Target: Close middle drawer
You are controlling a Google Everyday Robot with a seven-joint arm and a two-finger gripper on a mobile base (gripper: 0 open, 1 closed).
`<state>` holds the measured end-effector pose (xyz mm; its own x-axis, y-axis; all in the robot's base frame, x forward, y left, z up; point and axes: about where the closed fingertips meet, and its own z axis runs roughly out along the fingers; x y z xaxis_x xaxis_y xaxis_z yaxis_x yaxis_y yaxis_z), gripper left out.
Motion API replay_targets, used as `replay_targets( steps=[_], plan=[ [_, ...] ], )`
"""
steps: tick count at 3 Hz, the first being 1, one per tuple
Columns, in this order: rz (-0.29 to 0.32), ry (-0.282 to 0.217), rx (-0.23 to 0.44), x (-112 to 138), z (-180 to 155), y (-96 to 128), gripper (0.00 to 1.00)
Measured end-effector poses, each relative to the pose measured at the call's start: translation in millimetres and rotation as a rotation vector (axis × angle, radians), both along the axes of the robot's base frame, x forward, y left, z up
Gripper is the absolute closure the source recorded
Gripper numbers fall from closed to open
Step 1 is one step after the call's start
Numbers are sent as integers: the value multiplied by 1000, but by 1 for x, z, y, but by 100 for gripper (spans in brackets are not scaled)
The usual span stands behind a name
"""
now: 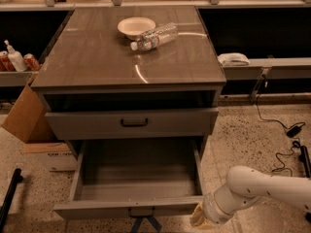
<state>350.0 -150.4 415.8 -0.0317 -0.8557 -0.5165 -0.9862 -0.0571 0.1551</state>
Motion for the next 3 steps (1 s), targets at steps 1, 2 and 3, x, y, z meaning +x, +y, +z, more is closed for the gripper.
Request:
replay_targets(
  steps=[1,2,3],
  plan=[
    [-48,-8,-17,14,-17,-6,100],
    [-115,-62,-30,48,-25,-11,100],
    [-116,-65,-32,49,-26,-11,100]
  ],
)
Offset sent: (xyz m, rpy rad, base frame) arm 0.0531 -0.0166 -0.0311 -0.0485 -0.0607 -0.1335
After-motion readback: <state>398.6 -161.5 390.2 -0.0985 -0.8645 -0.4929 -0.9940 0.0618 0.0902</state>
